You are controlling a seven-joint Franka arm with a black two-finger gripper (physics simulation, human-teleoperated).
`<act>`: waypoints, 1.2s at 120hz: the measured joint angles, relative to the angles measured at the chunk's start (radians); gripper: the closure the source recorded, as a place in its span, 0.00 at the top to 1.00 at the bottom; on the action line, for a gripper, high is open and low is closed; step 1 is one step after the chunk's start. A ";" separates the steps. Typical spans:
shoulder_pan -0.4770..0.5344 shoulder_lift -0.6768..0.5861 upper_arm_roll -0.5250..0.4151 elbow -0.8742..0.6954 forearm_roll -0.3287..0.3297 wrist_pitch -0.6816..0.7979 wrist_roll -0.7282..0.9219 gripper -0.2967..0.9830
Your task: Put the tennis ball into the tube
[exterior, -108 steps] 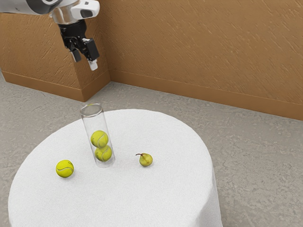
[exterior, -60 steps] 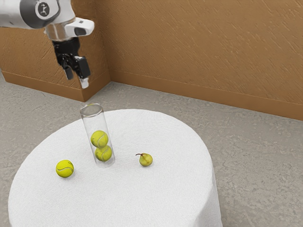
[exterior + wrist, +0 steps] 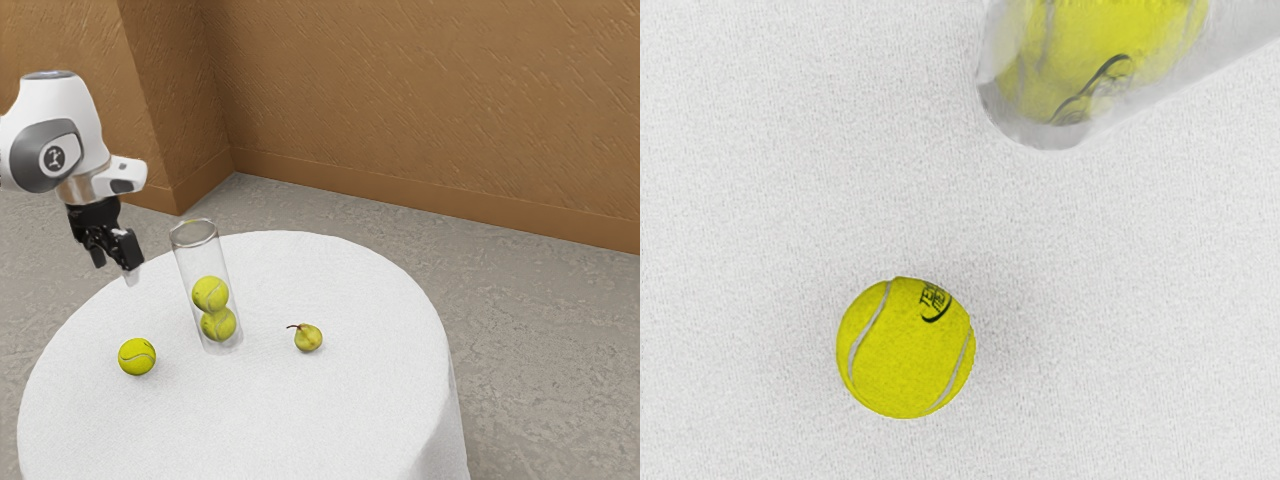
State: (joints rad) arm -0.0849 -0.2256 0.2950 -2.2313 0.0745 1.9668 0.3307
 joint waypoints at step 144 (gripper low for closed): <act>0.037 0.293 0.039 -0.223 -0.063 0.508 0.061 0.77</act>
State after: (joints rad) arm -0.0477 0.0679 0.3344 -2.4547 0.0116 2.4748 0.3921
